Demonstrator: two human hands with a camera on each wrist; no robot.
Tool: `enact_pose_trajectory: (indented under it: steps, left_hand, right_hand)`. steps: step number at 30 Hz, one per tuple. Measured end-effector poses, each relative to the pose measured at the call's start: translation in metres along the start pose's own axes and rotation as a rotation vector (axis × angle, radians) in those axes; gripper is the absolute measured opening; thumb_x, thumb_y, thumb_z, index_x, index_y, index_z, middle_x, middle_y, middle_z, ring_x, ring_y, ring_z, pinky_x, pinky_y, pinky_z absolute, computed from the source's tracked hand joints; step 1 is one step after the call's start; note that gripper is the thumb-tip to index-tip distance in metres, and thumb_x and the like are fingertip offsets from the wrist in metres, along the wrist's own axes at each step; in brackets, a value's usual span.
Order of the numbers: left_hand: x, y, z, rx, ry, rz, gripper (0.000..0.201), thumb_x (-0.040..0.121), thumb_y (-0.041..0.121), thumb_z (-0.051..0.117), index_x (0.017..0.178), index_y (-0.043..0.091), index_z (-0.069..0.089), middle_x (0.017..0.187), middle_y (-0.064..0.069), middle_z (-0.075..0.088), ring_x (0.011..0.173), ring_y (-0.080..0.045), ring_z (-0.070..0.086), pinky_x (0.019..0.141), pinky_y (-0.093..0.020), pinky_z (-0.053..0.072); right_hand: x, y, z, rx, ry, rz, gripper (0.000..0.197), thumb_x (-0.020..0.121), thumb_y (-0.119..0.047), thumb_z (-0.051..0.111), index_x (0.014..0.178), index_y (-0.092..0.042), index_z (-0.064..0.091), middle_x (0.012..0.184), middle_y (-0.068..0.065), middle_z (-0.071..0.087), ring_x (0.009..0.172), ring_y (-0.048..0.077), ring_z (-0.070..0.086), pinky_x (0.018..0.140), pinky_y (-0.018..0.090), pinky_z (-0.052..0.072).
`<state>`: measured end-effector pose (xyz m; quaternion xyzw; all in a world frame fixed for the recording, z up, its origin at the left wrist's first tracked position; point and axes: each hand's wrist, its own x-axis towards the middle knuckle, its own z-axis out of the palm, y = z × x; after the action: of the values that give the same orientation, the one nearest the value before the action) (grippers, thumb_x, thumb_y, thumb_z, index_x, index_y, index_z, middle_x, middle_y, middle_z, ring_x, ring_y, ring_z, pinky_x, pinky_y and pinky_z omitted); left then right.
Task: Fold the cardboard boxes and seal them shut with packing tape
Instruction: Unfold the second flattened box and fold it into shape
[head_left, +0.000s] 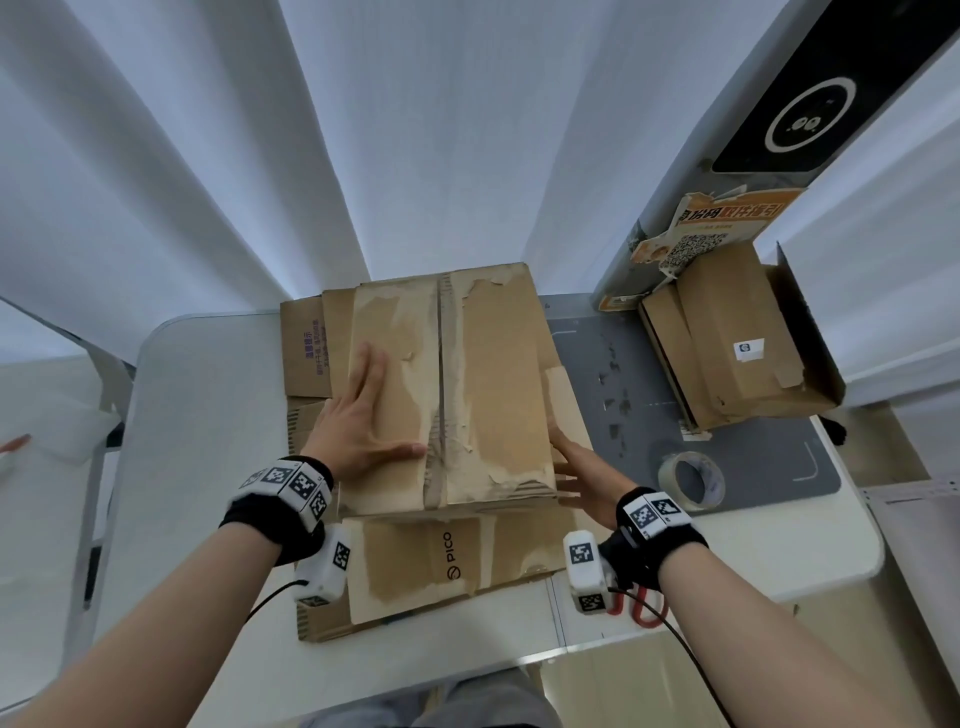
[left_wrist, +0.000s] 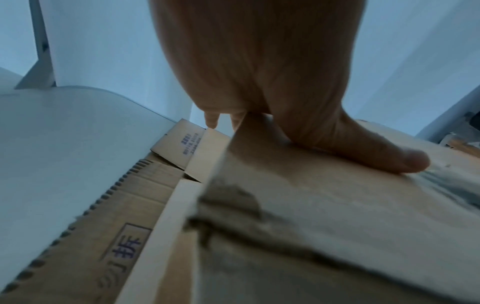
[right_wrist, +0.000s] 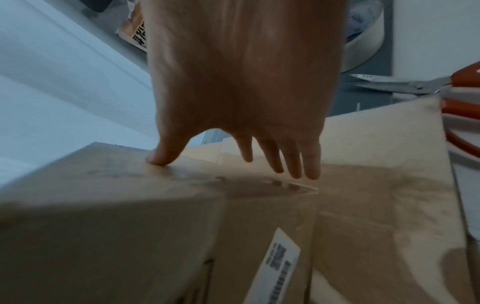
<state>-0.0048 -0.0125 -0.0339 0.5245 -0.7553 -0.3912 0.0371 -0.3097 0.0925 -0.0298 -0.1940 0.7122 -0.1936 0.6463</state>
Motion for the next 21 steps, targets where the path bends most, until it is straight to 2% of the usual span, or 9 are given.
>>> enact_pose_trajectory:
  steps: [3,6,9,11,13,16,19,21]
  left_hand:
    - [-0.007,-0.01,-0.008,-0.047,0.026,-0.027,0.142,0.043,0.096,0.057,0.148,0.045,-0.025,0.154,0.025,-0.035,0.152,-0.018,0.002,0.122,-0.05,0.014]
    - [-0.016,-0.017,-0.013,-0.172,0.062,-0.114,0.139,0.046,0.082,0.072,0.156,0.041,-0.003,0.165,0.009,-0.015,0.152,-0.025,0.006,0.121,-0.052,0.018]
    - [-0.029,-0.019,-0.021,-0.325,0.074,-0.185,0.15,0.031,0.089,0.073,0.156,0.038,0.007,0.162,-0.008,0.015,0.146,-0.031,0.023,0.118,-0.053,0.026]
    - [-0.036,-0.019,-0.025,-0.396,0.083,-0.21,0.157,0.024,0.091,0.071,0.157,0.036,0.008,0.158,-0.012,0.022,0.143,-0.032,0.027,0.118,-0.051,0.027]
    - [-0.042,-0.018,-0.028,-0.449,0.091,-0.207,0.159,0.023,0.091,0.071,0.158,0.034,0.008,0.159,-0.011,0.021,0.145,-0.029,0.024,0.119,-0.049,0.024]
    - [-0.046,-0.015,-0.029,-0.584,0.071,-0.205,0.143,0.037,0.088,0.072,0.156,0.041,0.009,0.162,-0.003,0.018,0.146,-0.023,0.024,0.12,-0.05,0.024]
    - [-0.042,-0.003,-0.026,-0.785,-0.013,-0.252,0.108,0.065,0.091,0.053,0.154,0.046,0.012,0.163,0.001,0.018,0.147,-0.025,0.025,0.117,-0.057,0.025]
    - [-0.036,0.011,-0.022,-0.894,-0.102,-0.276,0.107,0.066,0.096,0.041,0.155,0.044,0.015,0.164,0.003,0.02,0.149,-0.025,0.024,0.117,-0.058,0.024]
  right_hand:
    - [-0.011,-0.006,0.011,0.02,-0.032,-0.065,0.082,0.073,-0.084,0.05,0.131,-0.028,0.061,0.119,0.006,0.071,0.113,0.03,0.064,0.1,0.042,0.049]
    - [-0.014,-0.009,0.019,0.034,-0.018,-0.112,0.086,0.07,-0.084,0.059,0.131,-0.024,0.062,0.117,0.004,0.072,0.109,0.029,0.065,0.095,0.042,0.051]
    - [-0.016,-0.013,0.028,0.112,-0.03,-0.156,0.085,0.07,-0.073,0.069,0.133,-0.019,0.054,0.125,0.003,0.068,0.114,0.026,0.063,0.095,0.042,0.051]
    - [-0.016,-0.015,0.036,0.208,-0.047,-0.205,0.086,0.072,-0.064,0.072,0.137,-0.016,0.043,0.128,0.003,0.066,0.116,0.024,0.063,0.098,0.046,0.052]
    - [-0.02,-0.019,0.042,0.282,-0.044,-0.273,0.091,0.07,-0.059,0.076,0.141,-0.018,0.036,0.129,0.003,0.066,0.115,0.023,0.066,0.094,0.044,0.055]
    - [-0.035,-0.028,0.043,0.354,-0.03,-0.372,0.104,0.059,-0.06,0.088,0.141,-0.023,0.036,0.126,0.004,0.068,0.111,0.026,0.069,0.09,0.042,0.057]
    - [-0.054,-0.038,0.033,0.381,-0.022,-0.476,0.084,0.076,-0.041,0.082,0.144,-0.029,0.035,0.131,0.007,0.065,0.111,0.03,0.068,0.09,0.045,0.057]
    - [-0.067,-0.043,0.025,0.359,0.016,-0.543,0.085,0.077,-0.034,0.084,0.147,-0.03,0.035,0.134,0.006,0.061,0.114,0.03,0.067,0.093,0.048,0.056]
